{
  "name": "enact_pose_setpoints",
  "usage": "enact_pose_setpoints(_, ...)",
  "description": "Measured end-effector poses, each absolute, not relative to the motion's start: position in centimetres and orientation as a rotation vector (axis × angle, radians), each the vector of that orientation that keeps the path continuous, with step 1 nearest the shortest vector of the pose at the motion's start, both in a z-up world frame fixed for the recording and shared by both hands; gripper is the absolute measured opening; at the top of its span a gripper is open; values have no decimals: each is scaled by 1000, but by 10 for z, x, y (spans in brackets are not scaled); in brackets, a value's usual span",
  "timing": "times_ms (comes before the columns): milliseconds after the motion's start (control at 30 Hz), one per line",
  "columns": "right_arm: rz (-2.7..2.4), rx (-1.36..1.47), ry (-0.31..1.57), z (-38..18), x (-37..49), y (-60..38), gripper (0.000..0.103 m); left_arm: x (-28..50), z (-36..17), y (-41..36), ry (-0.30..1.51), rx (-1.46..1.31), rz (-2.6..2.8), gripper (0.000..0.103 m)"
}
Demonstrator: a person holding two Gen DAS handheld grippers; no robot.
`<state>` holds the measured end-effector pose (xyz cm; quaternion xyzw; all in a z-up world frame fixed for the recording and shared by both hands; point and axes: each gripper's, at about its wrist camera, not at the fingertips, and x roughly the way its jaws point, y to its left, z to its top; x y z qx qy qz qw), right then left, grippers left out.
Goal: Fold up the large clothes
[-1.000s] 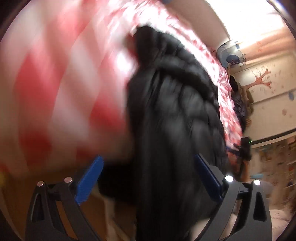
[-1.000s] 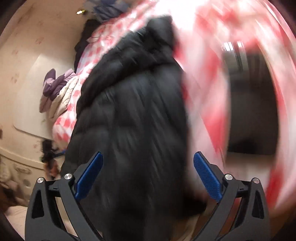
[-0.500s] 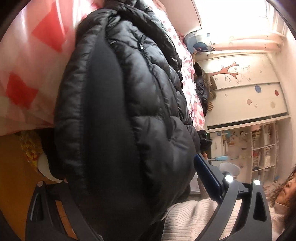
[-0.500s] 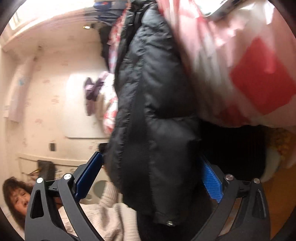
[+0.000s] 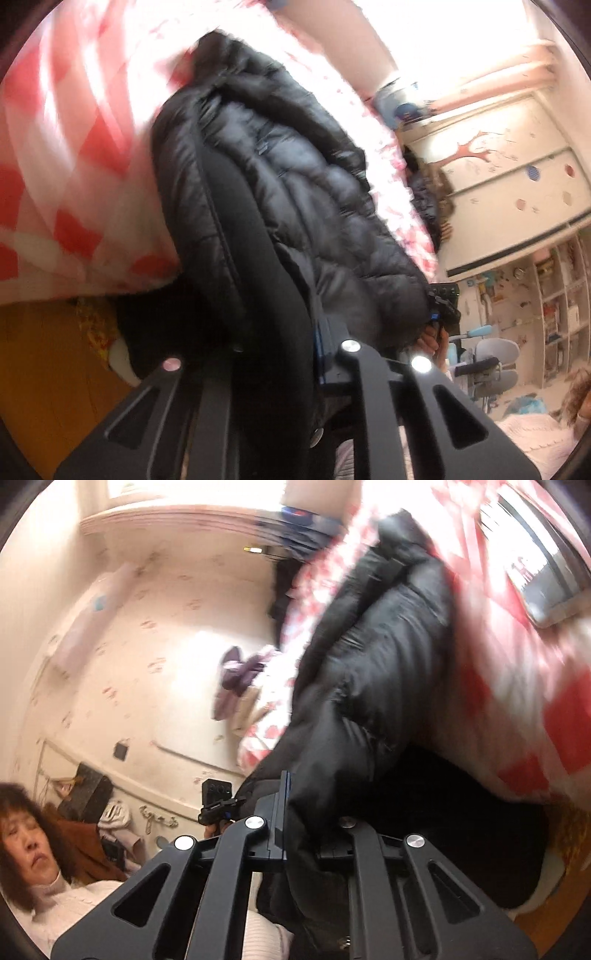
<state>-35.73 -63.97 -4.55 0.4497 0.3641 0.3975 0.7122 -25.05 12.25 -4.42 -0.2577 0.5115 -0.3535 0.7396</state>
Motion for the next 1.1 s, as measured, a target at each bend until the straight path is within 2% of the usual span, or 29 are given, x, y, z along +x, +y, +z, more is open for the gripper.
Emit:
enact_pose_setpoints(133,967,938,820,-22,-377,-646,9,-267,-19,121,1079,-510,-846,14)
enact_pose_setpoints(233,944,934,933,-42,-384,-652,14,-273,-34,122,1152,-481,-866,16)
enact_pose_setpoints(267,933,940,969,-53,-386,-652,15,-272,-48,125,1194,-496,-856,20)
enact_pose_setpoints(333,918,978,1016,-75,-390,-655,16,-269,-72,133,1237,-544,-815,34)
enact_pose_setpoints(367,916,1009,1023,-87,-393,-657,16,-268,-81,137,1243,-583,-796,37)
enact_pose_setpoints(433,913,1047,1018,-100,-396,-655,16,-267,-91,142,1239,-633,-777,38)
enact_pose_setpoints(467,917,1048,1004,-101,-397,-651,16,-268,-89,143,1217,-635,-765,35)
enact_pose_setpoints(500,926,1049,965,-97,-399,-649,14,-269,-84,143,1187,-634,-766,25)
enact_pose_setpoints(600,1019,1061,738,-59,-403,-642,13,-276,-55,143,1086,-629,-785,14)
enact_pose_setpoints(833,1173,1036,478,18,-396,-626,12,-285,25,147,865,-680,-862,12)
enact_pose_setpoints(1100,1131,1111,350,46,-339,-639,12,-220,48,166,786,-870,-803,12)
